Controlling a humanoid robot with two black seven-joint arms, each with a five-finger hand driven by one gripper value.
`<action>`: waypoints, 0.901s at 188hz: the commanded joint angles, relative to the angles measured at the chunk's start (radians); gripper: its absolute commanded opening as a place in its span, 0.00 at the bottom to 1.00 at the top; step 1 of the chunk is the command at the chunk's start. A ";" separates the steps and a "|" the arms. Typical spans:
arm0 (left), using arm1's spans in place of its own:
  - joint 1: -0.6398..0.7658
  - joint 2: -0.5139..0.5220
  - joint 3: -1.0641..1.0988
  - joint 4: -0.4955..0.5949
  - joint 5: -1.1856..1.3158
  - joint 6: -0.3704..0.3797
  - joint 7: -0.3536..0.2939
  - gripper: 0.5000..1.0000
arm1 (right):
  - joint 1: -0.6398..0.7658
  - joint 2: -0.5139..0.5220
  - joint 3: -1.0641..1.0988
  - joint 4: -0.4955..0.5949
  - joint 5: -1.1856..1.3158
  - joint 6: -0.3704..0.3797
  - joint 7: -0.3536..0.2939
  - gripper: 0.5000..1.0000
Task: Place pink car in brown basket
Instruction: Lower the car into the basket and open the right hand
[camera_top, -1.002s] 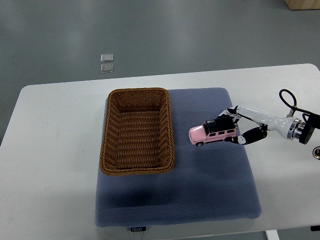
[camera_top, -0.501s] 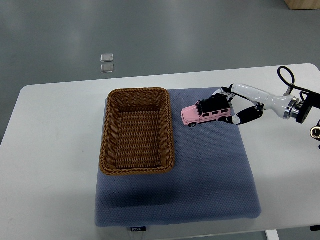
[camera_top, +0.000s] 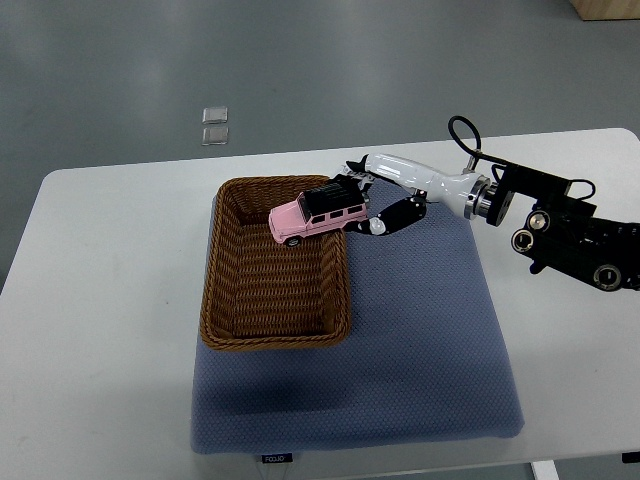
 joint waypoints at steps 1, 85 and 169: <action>-0.001 0.000 0.000 0.000 0.001 0.000 0.001 1.00 | 0.007 0.083 -0.028 -0.062 -0.009 -0.009 0.000 0.00; -0.001 0.000 0.000 0.000 0.001 0.000 0.004 1.00 | -0.004 0.212 -0.068 -0.177 -0.015 -0.032 0.003 0.15; -0.003 0.000 0.002 0.002 0.001 0.000 0.004 1.00 | -0.022 0.232 -0.066 -0.190 -0.012 -0.035 0.003 0.78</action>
